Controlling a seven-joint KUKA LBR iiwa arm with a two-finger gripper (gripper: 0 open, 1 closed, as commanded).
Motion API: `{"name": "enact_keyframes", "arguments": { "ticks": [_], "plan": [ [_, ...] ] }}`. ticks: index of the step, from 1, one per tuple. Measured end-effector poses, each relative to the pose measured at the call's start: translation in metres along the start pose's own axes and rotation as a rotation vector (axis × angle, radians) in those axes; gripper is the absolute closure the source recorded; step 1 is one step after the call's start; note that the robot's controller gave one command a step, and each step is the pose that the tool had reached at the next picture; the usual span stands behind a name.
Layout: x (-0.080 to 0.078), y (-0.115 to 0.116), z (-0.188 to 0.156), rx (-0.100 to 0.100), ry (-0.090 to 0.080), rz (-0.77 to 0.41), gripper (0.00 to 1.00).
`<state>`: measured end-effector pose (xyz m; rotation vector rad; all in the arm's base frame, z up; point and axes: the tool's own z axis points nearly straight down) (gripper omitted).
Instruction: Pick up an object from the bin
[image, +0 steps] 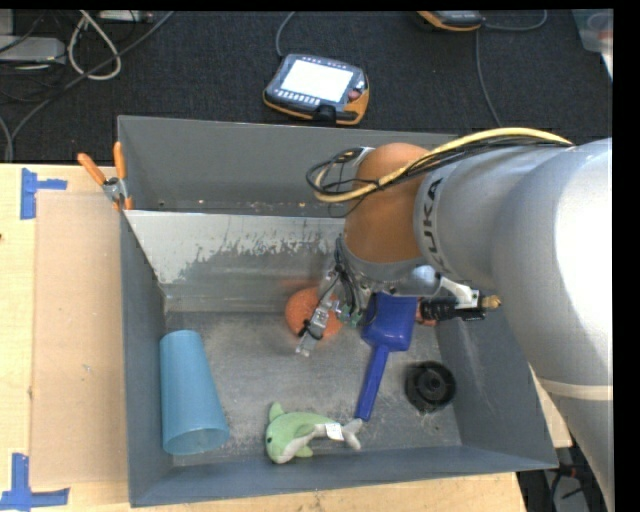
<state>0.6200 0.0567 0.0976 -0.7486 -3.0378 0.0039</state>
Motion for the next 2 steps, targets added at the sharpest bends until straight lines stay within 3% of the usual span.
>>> {"name": "enact_keyframes", "arguments": {
  "ticks": [1, 2],
  "plan": [
    [-0.001, 0.0045, 0.0263, -0.009, -0.025, -0.324, 0.0],
    [-0.0033, -0.0051, 0.0241, -0.008, -0.014, -0.012, 1.0]
  ]
}}
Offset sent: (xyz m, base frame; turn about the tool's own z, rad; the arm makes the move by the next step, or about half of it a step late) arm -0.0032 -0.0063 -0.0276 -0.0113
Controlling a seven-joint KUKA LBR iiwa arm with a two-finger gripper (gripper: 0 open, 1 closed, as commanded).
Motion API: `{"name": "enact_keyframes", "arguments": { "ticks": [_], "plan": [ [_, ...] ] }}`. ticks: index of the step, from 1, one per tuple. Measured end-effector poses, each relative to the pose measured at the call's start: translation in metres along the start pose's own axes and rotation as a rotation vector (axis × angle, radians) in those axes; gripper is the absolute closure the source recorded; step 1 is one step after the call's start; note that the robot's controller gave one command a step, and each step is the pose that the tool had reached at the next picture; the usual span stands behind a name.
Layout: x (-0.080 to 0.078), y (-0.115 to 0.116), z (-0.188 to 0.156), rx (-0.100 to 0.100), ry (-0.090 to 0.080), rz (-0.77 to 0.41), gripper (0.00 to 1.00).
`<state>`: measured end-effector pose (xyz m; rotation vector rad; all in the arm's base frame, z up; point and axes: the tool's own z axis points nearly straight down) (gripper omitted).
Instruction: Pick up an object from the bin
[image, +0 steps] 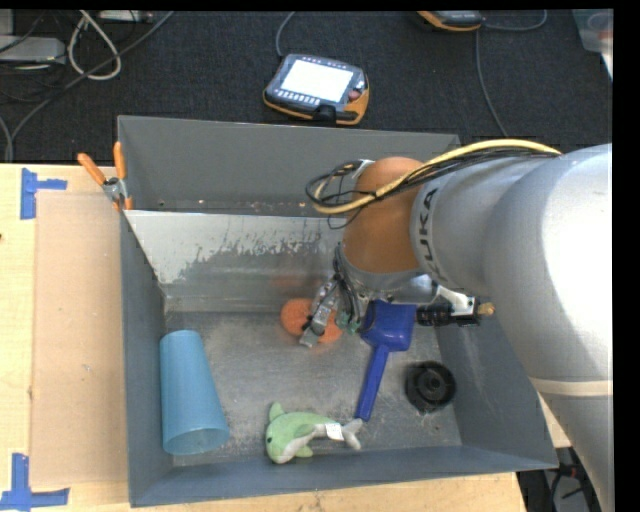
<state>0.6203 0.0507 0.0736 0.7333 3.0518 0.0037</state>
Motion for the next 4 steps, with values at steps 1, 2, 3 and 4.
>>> {"name": "enact_keyframes", "arguments": {
  "ticks": [1, 2, 3, 4],
  "plan": [
    [0.0, 0.0, 0.0, 0.0, 0.0, 0.0, 1.0],
    [0.0, 0.0, -0.002, -0.001, -0.001, -0.001, 1.0],
    [0.0, 0.0, -0.01, 0.0, 0.0, -0.001, 1.0],
    [0.0, 0.0, -0.015, 0.0, 0.0, -0.002, 1.0]
  ]
}}
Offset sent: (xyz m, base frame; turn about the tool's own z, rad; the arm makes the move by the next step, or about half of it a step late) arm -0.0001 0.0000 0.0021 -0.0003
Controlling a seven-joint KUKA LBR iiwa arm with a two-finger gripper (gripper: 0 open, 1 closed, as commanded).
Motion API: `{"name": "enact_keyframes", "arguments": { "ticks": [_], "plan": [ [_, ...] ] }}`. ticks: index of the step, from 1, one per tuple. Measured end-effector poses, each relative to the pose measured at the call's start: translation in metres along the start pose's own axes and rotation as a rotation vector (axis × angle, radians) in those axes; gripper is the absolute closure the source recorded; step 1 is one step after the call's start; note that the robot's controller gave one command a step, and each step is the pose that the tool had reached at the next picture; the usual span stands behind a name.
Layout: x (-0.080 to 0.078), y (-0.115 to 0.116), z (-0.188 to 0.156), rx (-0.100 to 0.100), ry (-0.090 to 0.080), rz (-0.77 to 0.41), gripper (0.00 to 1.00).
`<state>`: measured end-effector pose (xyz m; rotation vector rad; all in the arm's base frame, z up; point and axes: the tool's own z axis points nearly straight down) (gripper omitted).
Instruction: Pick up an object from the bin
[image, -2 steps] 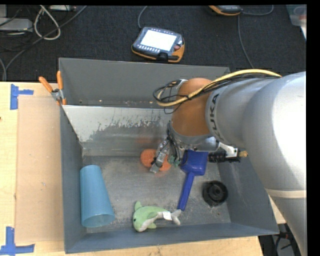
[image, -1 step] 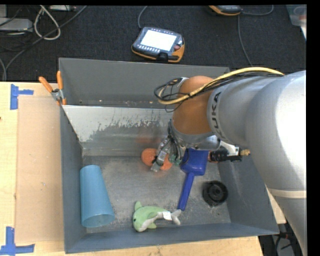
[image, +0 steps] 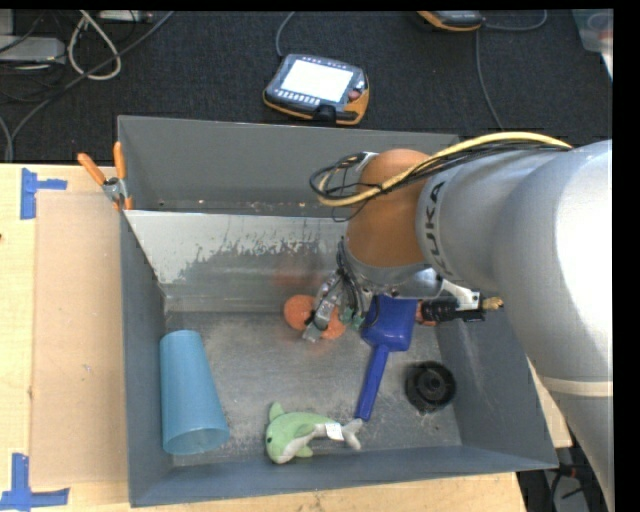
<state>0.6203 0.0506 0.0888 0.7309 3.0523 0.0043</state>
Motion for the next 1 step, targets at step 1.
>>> {"name": "enact_keyframes", "arguments": {
  "ticks": [1],
  "plan": [
    [-0.0001, 0.0, -0.0052, 0.0, 0.0, 0.0, 1.0]
  ]
}}
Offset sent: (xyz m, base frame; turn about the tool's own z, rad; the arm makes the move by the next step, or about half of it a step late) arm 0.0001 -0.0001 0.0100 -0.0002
